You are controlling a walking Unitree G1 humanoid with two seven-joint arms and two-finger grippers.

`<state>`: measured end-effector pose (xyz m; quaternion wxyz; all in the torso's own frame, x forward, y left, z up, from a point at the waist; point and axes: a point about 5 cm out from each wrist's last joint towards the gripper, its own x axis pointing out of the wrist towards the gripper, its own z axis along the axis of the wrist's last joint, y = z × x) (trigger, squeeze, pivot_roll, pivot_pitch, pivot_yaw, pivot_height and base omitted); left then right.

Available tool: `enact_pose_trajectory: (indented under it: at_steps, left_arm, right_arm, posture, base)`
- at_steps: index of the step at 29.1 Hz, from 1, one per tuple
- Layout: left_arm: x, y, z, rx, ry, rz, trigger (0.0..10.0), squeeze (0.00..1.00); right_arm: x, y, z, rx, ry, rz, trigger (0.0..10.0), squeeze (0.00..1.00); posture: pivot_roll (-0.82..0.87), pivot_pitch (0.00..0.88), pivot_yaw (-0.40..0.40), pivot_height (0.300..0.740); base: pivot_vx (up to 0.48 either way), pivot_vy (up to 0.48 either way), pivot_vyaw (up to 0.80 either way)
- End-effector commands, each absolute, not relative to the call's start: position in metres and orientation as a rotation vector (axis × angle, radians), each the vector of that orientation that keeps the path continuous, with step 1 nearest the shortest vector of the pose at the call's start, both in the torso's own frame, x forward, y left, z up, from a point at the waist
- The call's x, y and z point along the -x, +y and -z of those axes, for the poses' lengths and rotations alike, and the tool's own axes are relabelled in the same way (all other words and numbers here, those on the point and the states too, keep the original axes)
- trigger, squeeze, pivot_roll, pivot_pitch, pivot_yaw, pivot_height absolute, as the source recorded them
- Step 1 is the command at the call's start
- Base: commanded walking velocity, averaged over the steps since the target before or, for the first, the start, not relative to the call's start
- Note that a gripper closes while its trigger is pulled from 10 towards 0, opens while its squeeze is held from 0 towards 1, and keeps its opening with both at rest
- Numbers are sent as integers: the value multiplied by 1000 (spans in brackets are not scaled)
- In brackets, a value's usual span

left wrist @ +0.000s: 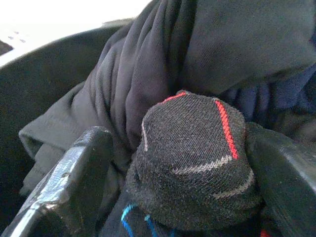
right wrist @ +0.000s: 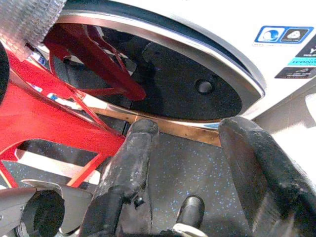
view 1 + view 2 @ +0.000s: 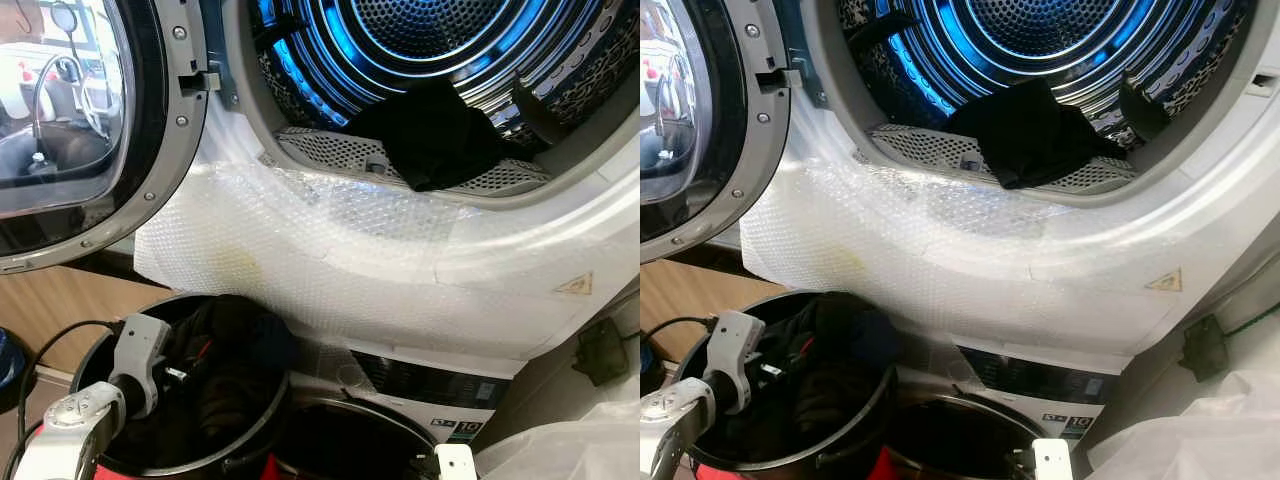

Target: Clothes washing

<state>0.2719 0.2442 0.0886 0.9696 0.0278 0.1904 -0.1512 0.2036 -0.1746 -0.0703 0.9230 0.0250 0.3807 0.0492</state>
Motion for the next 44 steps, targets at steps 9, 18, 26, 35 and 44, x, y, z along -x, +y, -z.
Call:
enact_pose_trajectory:
  at_steps: [9, 18, 26, 35, 44]
  left_arm:
    - [-266, 242, -62, -66, 590, 295, 10000, 0]
    - [-270, 238, -56, -27, 648, 286, 0, 0]
    - [-278, 237, -62, -31, 622, 279, 0, 0]
    - [-279, 236, -65, -22, 605, 287, 0, 0]
    - [-284, 229, -70, -4, 534, 288, 0, 0]
  right_arm:
    - [-206, -176, 69, -54, 780, -104, 10000, 0]
    - [-210, -175, 67, -33, 774, -127, 10000, 0]
    - [-214, -173, 64, -27, 761, -137, 10000, 0]
    - [-214, -168, 65, -26, 765, -152, 10000, 0]
    - [-212, -165, 66, -19, 774, -162, 10000, 0]
  posture:
    - [163, 0, -45, 740]
    - [168, 0, -61, 740]
    - [167, 0, -61, 740]
    - [173, 0, -56, 740]
    - [178, 0, -60, 740]
  base:
    - [0, 0, 0]
    - [0, 0, 0]
    - [0, 0, 0]
    - [0, 0, 0]
    - [0, 0, 0]
